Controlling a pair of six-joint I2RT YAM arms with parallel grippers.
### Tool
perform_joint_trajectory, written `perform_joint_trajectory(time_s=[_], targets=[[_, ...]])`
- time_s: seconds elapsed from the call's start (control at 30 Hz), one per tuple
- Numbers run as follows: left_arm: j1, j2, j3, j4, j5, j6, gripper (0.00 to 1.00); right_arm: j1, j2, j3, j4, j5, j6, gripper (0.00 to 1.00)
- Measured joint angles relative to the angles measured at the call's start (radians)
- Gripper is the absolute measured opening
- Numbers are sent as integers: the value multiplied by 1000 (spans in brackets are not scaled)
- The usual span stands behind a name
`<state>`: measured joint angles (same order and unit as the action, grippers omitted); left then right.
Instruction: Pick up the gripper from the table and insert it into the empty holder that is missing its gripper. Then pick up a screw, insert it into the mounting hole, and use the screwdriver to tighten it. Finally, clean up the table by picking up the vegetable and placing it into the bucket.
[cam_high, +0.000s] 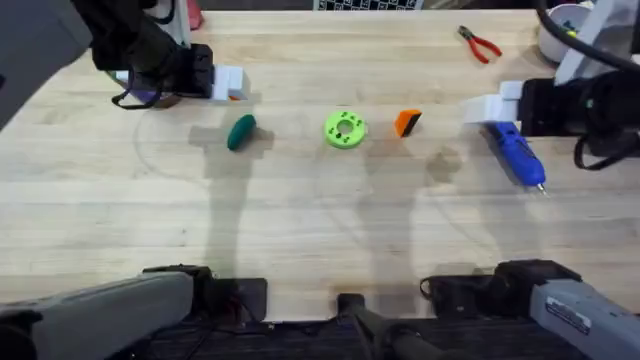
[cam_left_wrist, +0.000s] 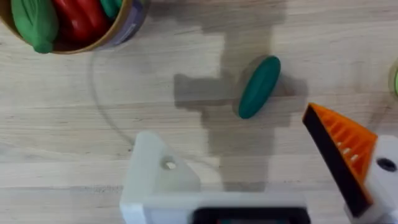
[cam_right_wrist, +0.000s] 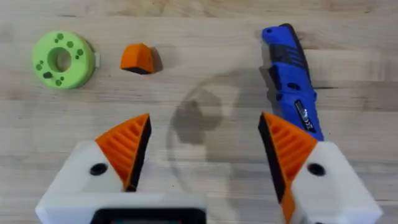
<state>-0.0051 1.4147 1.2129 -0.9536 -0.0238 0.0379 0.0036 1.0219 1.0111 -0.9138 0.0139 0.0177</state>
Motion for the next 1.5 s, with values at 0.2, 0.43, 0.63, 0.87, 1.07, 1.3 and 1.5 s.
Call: perform_joint_trajectory(time_s=[0.2, 0.43, 0.63, 0.87, 1.07, 1.3, 1.5], targets=[[0, 0, 11, -25, 0, 117, 986, 0, 31, 0, 0, 0, 0, 994], [0, 52, 23, -47, 45, 308, 985, 0, 34, 0, 0, 0, 0, 994], [-4, 248, 28, -38, 79, 407, 985, 0, 34, 0, 0, 0, 0, 994], [-23, 401, 28, 19, 88, 452, 981, 0, 34, 0, 0, 0, 0, 994], [-23, 434, 28, 53, 86, 467, 959, 0, 34, 0, -1, 0, 0, 994], [-14, 434, 28, 53, 87, 477, 824, 0, 34, 0, -3, 0, 0, 993], [2, 434, 28, 52, 101, 481, 34, 0, 34, 0, -4, 0, 0, 993]])
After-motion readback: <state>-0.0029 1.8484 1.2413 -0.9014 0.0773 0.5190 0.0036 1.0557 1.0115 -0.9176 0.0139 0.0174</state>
